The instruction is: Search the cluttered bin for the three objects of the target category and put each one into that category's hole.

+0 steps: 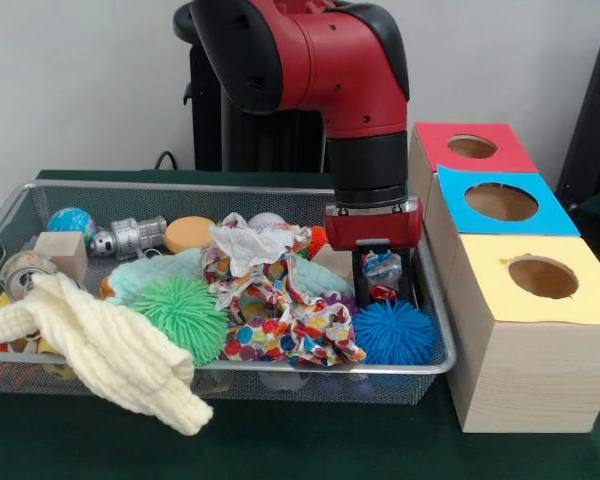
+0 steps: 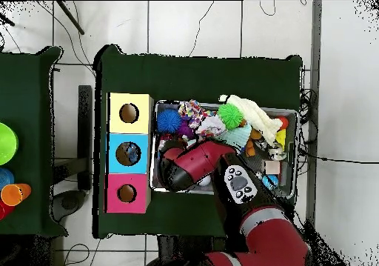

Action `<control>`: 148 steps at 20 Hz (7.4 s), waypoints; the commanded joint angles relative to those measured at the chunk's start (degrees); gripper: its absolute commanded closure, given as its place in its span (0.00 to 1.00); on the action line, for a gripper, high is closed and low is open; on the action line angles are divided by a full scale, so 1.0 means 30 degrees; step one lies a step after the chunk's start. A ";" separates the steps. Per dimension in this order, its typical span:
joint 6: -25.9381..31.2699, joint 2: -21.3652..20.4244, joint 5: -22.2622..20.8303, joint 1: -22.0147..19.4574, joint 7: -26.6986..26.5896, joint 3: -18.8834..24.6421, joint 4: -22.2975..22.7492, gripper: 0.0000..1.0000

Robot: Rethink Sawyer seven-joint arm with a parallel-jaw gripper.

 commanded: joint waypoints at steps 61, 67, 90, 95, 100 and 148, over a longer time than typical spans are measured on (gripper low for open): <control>0.3163 -0.1647 -0.0560 0.2299 -0.0647 -0.1628 0.2437 0.00; 0.2568 -0.1387 -0.0865 0.2752 -0.0405 -0.2337 0.2501 0.00; 0.3618 -0.1823 0.0076 0.1608 -0.2151 -0.0946 0.3213 0.00; 0.4368 -0.2449 0.0398 0.0662 -0.3015 -0.0077 0.4022 0.00; 0.3767 -0.2163 -0.0184 0.1412 -0.1933 -0.0746 0.4023 0.00; 0.2346 -0.0546 0.1948 0.2714 -0.1221 -0.1633 0.0427 0.00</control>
